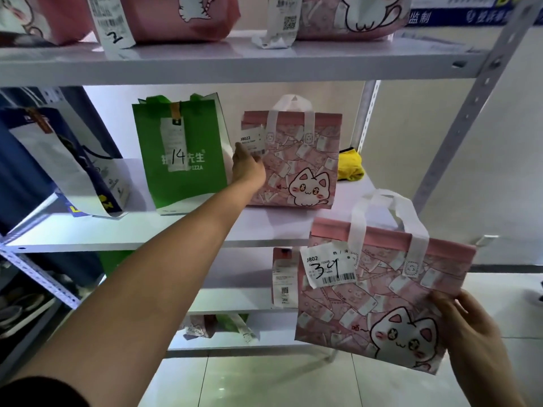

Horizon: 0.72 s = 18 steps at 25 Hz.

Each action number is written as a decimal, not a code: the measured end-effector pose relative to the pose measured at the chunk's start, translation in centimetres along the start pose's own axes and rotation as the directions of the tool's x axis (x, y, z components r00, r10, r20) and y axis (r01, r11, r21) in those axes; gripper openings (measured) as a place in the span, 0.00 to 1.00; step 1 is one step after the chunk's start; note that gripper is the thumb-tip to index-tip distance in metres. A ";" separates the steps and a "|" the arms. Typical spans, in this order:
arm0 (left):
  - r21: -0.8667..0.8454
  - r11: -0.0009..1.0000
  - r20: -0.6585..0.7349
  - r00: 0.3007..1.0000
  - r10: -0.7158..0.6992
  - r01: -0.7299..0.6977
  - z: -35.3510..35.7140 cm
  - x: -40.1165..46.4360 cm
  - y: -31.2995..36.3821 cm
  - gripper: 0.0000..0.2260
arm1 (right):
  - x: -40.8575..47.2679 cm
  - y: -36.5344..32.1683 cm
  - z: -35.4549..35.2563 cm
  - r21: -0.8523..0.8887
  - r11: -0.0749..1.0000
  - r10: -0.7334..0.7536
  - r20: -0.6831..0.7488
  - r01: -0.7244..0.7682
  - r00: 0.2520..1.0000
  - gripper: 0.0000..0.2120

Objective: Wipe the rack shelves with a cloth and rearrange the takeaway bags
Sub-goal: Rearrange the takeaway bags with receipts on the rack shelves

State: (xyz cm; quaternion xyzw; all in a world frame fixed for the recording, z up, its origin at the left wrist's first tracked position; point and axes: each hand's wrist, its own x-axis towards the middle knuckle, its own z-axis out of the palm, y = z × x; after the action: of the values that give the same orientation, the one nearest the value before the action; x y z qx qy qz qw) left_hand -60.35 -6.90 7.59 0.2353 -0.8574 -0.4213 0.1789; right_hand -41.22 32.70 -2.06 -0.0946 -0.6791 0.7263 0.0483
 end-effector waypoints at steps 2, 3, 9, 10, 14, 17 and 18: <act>-0.007 0.999 -0.026 0.999 -0.044 0.044 0.1 0.9 0.3 0.20 | 0.1 -0.3 0.1 0.001 1.000 0.004 0.001 -0.004 1.000 0.08; 0.007 0.997 -0.052 0.995 -0.082 0.083 0.1 1.2 0.4 0.19 | 0.1 -0.4 0.3 0.001 1.000 0.004 -0.001 -0.004 1.000 0.08; -0.276 0.961 -0.003 1.000 -0.030 0.028 0.7 -0.7 0.4 0.14 | -0.1 -1.2 0.6 0.014 1.000 -0.018 -0.002 0.018 1.000 0.07; -0.335 0.942 0.012 1.000 -0.006 0.010 0.6 -1.5 0.5 0.12 | -0.2 -1.3 0.4 0.015 1.000 -0.024 -0.003 0.025 1.000 0.06; -0.415 0.910 0.001 1.000 0.018 -0.016 -0.5 -5.9 -0.3 0.10 | -0.2 -1.9 -0.1 0.018 0.999 -0.028 -0.023 0.028 0.999 0.05; -0.442 0.897 -0.002 1.000 0.027 -0.025 -2.8 -9.7 -1.5 0.19 | -0.5 -1.9 0.1 0.008 1.000 -0.008 -0.032 0.008 0.999 0.06; -0.431 0.902 -0.011 0.999 0.030 -0.032 -3.7 -10.6 -1.9 0.21 | -0.7 -1.9 0.1 0.002 1.000 -0.005 -0.038 0.005 0.999 0.06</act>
State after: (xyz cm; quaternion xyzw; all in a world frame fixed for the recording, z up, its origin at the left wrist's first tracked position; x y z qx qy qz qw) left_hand -49.20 -4.41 7.03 0.1772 -0.7462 -0.5971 0.2350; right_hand -40.67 32.59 -0.13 -0.1066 -0.6774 0.7251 0.0631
